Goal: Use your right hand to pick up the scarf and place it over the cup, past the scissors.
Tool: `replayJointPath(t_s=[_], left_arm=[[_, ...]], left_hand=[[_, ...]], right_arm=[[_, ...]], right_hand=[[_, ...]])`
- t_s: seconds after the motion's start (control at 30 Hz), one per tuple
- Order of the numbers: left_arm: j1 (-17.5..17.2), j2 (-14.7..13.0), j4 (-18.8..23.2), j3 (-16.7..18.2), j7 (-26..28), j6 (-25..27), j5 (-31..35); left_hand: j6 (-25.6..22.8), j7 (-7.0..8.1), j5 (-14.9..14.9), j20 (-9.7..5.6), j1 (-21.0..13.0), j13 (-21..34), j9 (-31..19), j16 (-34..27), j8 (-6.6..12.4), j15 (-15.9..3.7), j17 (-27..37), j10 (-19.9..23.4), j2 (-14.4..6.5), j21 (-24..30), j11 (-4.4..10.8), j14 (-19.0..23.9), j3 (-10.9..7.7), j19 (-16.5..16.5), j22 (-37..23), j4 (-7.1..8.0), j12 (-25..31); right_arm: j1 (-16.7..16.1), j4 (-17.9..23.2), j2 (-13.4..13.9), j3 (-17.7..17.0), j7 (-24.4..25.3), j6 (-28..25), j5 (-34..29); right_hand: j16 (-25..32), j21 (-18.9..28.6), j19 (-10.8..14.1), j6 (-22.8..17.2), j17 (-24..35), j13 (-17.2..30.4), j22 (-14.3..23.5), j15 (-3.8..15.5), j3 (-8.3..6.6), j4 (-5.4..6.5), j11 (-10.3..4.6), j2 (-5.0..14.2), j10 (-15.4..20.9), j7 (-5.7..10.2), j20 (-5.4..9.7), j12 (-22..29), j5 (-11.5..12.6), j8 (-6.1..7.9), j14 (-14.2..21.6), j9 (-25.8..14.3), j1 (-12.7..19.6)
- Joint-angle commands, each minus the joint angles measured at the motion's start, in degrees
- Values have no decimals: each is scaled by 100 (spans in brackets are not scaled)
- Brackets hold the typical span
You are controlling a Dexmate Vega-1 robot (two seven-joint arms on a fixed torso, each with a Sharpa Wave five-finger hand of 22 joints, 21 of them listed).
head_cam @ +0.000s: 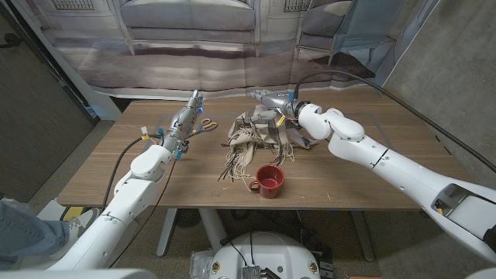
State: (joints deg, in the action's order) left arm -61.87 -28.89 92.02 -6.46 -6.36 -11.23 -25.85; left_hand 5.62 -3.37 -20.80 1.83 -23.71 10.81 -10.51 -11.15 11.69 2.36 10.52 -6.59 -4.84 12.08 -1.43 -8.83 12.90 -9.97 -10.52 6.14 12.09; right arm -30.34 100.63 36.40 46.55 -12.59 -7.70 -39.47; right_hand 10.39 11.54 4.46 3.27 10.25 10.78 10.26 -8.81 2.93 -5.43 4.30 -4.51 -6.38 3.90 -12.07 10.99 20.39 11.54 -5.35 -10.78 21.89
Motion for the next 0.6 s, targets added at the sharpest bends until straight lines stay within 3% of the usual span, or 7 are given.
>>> replayJointPath(t_s=[0.03,0.2,0.4,0.6], left_arm=[[-8,-4,-9,7,5,-40,4],[10,2,-26,2,-23,-35,-17],[-4,-7,4,4,4,2,-4],[-13,-7,32,-11,18,10,14]], left_hand=[[-29,-1,-26,37,-55,6,-28,19,-24,5,9,7,-26,-18,-17,11,36,-263,-9,5,-22],[-27,0,-26,30,-58,6,-28,20,-25,19,10,6,-30,-19,-21,8,42,-263,-9,5,-23],[-34,1,-26,27,-62,7,-29,23,-23,19,10,-2,-35,-20,-31,3,50,-263,-9,5,-27],[-36,0,-26,26,-65,7,-29,25,-23,18,10,2,-38,-20,-31,-2,57,-264,-9,5,-26]], right_arm=[[61,-55,-46,132,-84,-125,-129],[99,-80,-63,200,-156,-184,-211],[102,-119,-72,234,-139,-192,-239],[105,-155,-82,280,-83,-196,-321]], right_hand=[[10,12,43,-17,21,13,26,-20,28,-13,-18,-6,-72,72,-38,31,75,0,-28,-10,82],[15,14,62,-58,20,13,26,-17,25,-22,-20,9,-75,129,-38,38,97,13,-30,-10,112],[21,14,91,74,19,13,25,-10,26,-39,-28,24,-110,-1,-39,40,133,-40,-34,-10,162],[22,15,104,102,19,13,25,-9,28,-45,-27,27,-118,-3,-38,42,145,-48,-36,-10,179]])
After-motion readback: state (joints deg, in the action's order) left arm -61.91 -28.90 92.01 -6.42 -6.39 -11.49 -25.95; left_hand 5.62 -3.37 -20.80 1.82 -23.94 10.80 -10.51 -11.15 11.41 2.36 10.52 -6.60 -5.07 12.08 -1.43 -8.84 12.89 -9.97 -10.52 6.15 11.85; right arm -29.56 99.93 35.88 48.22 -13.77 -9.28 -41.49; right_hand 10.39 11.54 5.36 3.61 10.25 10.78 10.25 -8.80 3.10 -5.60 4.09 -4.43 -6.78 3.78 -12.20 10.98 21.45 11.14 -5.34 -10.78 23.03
